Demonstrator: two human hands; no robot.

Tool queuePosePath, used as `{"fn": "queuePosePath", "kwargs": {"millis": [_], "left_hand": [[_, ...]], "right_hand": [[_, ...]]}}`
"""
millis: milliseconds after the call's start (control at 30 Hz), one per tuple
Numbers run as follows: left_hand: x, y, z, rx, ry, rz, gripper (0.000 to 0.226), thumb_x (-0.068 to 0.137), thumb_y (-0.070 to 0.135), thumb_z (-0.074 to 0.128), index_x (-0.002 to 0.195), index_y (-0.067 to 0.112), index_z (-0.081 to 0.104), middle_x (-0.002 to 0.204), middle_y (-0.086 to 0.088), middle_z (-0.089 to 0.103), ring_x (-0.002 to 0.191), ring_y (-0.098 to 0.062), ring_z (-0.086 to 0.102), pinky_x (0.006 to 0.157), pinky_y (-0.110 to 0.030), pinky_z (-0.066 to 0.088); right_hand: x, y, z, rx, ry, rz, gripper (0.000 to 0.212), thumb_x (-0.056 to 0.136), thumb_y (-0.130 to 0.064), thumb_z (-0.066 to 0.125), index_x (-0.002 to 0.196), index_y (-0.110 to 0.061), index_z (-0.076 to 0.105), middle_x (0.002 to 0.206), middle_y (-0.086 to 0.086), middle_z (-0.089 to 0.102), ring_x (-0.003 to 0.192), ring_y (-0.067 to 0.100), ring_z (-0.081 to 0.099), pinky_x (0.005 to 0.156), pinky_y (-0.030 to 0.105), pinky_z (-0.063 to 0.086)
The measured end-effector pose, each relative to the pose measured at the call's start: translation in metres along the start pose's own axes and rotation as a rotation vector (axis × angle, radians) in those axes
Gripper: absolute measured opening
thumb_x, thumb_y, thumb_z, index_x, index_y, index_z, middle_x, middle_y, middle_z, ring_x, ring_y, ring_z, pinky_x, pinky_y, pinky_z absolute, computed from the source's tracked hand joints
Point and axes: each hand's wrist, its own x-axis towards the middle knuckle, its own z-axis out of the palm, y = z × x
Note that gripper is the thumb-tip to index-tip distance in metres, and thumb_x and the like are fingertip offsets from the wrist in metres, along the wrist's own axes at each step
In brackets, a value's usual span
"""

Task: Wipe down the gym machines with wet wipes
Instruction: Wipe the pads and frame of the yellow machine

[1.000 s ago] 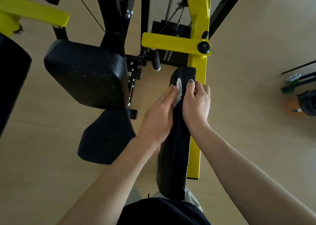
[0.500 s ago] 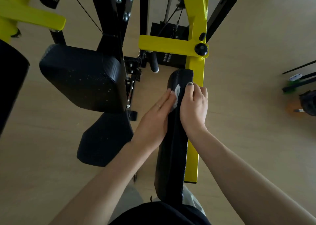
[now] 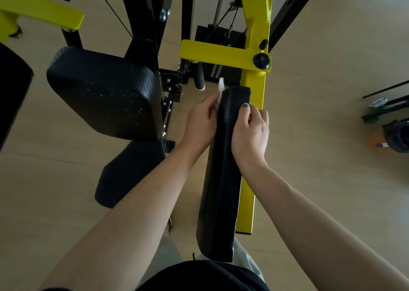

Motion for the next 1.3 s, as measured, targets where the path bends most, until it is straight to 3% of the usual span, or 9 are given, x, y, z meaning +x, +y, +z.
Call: {"fn": "queuePosePath", "kwargs": {"millis": [100, 267, 467, 700, 867, 967, 1067, 1233, 1300], "left_hand": [[-0.031, -0.038, 0.011, -0.068, -0.102, -0.222, 0.032, 0.099, 0.035, 0.047, 0.119, 0.023, 0.070, 0.109, 0.002, 0.072, 0.106, -0.015, 0.067, 0.093, -0.043, 0.055], [-0.118, -0.053, 0.011, -0.105, -0.211, -0.473, 0.021, 0.103, 0.024, 0.052, 0.103, 0.021, 0.073, 0.095, 0.002, 0.075, 0.093, -0.018, 0.070, 0.076, -0.030, 0.049], [-0.066, -0.027, -0.001, -0.274, -0.069, -0.391, 0.034, 0.102, 0.012, 0.052, 0.132, 0.018, 0.066, 0.126, 0.002, 0.068, 0.115, -0.010, 0.065, 0.101, -0.035, 0.054], [-0.104, -0.028, -0.005, -0.157, -0.080, -0.355, 0.028, 0.101, 0.013, 0.059, 0.127, 0.013, 0.068, 0.120, 0.001, 0.066, 0.106, 0.001, 0.063, 0.086, -0.009, 0.047], [-0.197, -0.038, -0.013, -0.183, -0.123, -0.444, 0.021, 0.099, 0.010, 0.061, 0.118, 0.015, 0.072, 0.105, 0.007, 0.066, 0.094, 0.012, 0.062, 0.084, -0.013, 0.049], [-0.181, -0.025, -0.013, -0.147, -0.073, -0.395, 0.025, 0.099, 0.004, 0.060, 0.121, 0.010, 0.071, 0.105, 0.004, 0.065, 0.095, 0.014, 0.060, 0.083, -0.003, 0.042], [-0.143, -0.020, -0.008, -0.131, -0.030, -0.352, 0.029, 0.099, 0.007, 0.059, 0.125, 0.010, 0.071, 0.111, -0.003, 0.066, 0.106, -0.011, 0.065, 0.095, -0.021, 0.051], [-0.153, -0.015, -0.011, -0.124, -0.061, -0.353, 0.028, 0.100, 0.012, 0.059, 0.125, 0.011, 0.071, 0.104, 0.004, 0.063, 0.096, -0.005, 0.063, 0.092, -0.026, 0.052], [-0.181, -0.017, -0.013, -0.171, -0.059, -0.386, 0.024, 0.099, 0.014, 0.061, 0.120, 0.017, 0.073, 0.104, 0.006, 0.064, 0.096, -0.002, 0.063, 0.094, -0.028, 0.051]], "right_hand": [[0.000, 0.001, 0.001, 0.001, 0.014, -0.003, 0.034, 0.106, -0.034, 0.036, 0.078, -0.027, 0.052, 0.100, 0.001, 0.055, 0.085, 0.004, 0.048, 0.075, 0.025, 0.035], [0.000, 0.001, 0.001, -0.007, 0.011, 0.002, 0.035, 0.107, -0.034, 0.035, 0.079, -0.024, 0.055, 0.100, 0.000, 0.055, 0.085, 0.008, 0.050, 0.076, 0.026, 0.036], [0.001, 0.002, 0.001, -0.011, 0.009, -0.008, 0.034, 0.106, -0.033, 0.035, 0.078, -0.026, 0.053, 0.102, 0.003, 0.055, 0.081, 0.001, 0.048, 0.070, 0.023, 0.034], [0.000, 0.000, -0.001, -0.060, 0.013, -0.011, 0.038, 0.107, -0.032, 0.033, 0.072, -0.027, 0.048, 0.101, 0.005, 0.055, 0.079, -0.003, 0.047, 0.067, 0.019, 0.033], [-0.003, -0.003, 0.000, -0.115, 0.051, -0.055, 0.035, 0.106, -0.032, 0.032, 0.094, -0.015, 0.060, 0.105, 0.002, 0.054, 0.083, 0.010, 0.050, 0.079, 0.033, 0.043], [-0.009, -0.003, 0.000, -0.221, 0.057, -0.167, 0.042, 0.106, -0.033, 0.034, 0.139, -0.015, 0.052, 0.122, 0.004, 0.055, 0.110, 0.023, 0.053, 0.092, 0.037, 0.044], [-0.013, -0.005, 0.001, -0.385, 0.042, -0.314, 0.054, 0.106, -0.029, 0.039, 0.157, -0.014, 0.032, 0.135, 0.012, 0.049, 0.122, 0.029, 0.048, 0.096, 0.037, 0.041], [-0.020, -0.004, -0.007, -0.766, 0.006, -0.631, 0.048, 0.099, -0.028, 0.049, 0.145, -0.013, 0.045, 0.146, 0.020, 0.042, 0.135, 0.038, 0.040, 0.115, 0.051, 0.034], [-0.030, -0.005, -0.014, -0.748, -0.152, -0.933, 0.026, 0.098, -0.025, 0.050, 0.117, -0.013, 0.061, 0.123, 0.011, 0.059, 0.124, 0.033, 0.051, 0.113, 0.048, 0.036]]}}
